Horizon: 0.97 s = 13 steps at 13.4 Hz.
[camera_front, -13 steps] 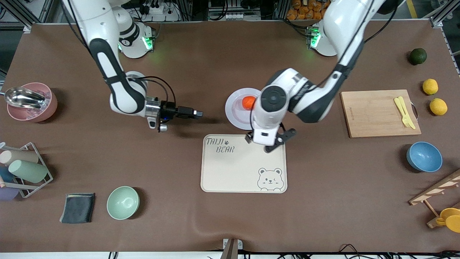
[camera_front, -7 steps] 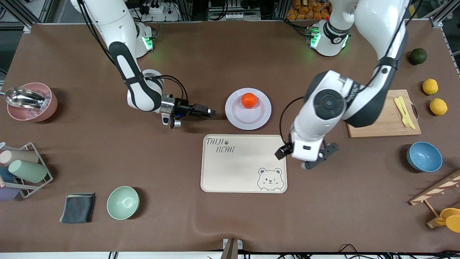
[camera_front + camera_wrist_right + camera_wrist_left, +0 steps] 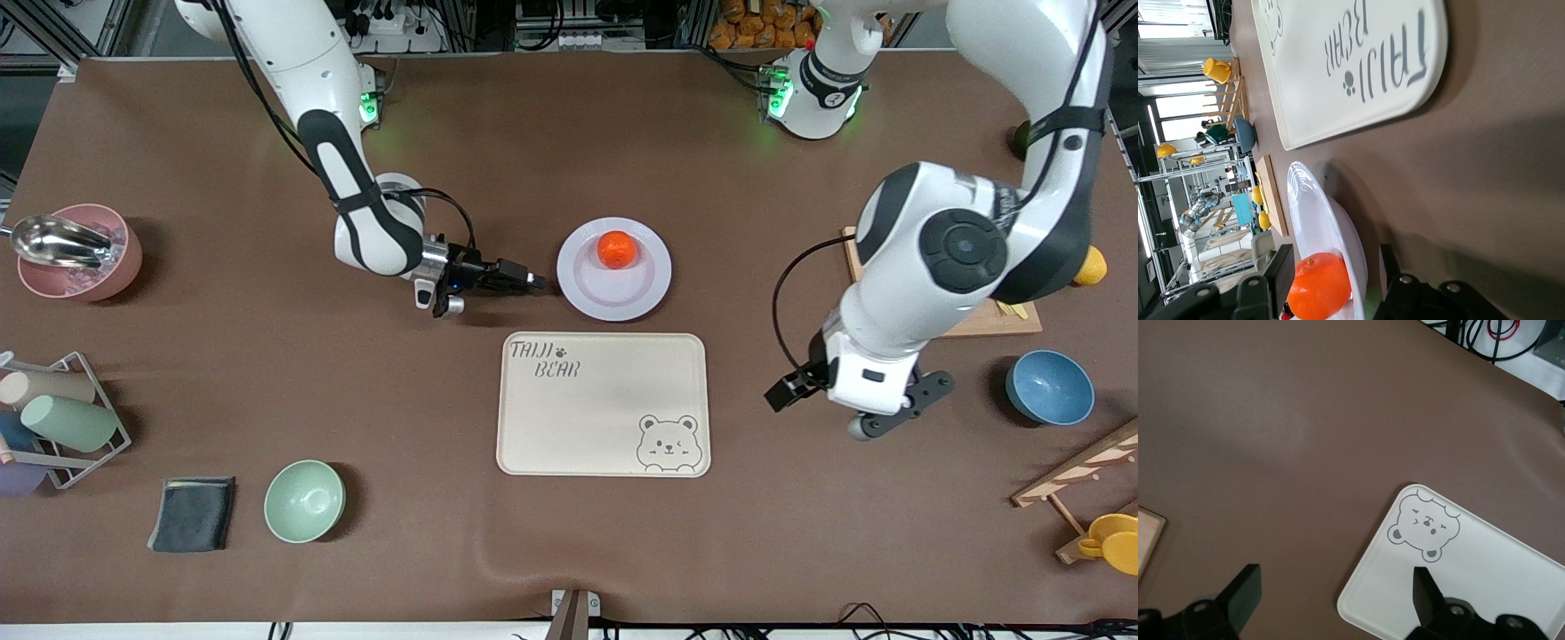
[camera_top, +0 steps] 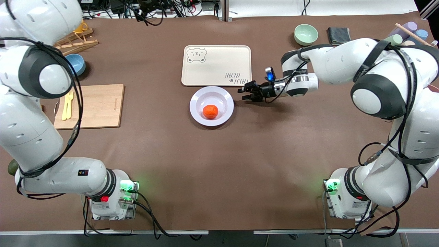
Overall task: Place orange and plate with both arms
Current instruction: 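Withdraw the left gripper while the right gripper grasps the plate rim, then slide the plate onto the bear tray with the right gripper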
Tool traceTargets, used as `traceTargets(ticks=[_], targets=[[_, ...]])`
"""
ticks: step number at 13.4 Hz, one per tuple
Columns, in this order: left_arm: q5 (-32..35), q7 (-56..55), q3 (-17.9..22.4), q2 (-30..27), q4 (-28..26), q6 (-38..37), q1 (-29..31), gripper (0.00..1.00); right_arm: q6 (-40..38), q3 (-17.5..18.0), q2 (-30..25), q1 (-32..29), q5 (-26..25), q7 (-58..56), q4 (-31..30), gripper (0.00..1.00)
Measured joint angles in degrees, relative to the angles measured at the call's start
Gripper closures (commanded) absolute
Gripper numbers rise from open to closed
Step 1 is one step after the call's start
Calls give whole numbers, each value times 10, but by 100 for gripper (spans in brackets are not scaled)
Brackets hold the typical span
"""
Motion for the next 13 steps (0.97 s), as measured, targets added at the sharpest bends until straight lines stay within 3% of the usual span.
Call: traceTargets(ticks=[4,6,8,11,13], targets=[[-13,81,0,-21,0,-56,14,0,18,0,6,36,30,-1,7,47],[-36,149,23,-43,-3,-91,13,0,23,0,10,43,45,-10,8,58],[-55,252,59,-82,-22,-136,10,0,24,0,15,48,62,-28,8,81],[-65,387,111,-141,-53,-199,0,0,24,0,22,56,70,-31,9,98],[-69,416,152,-170,-62,-216,-27,0,20,0,22,59,80,-33,11,100]])
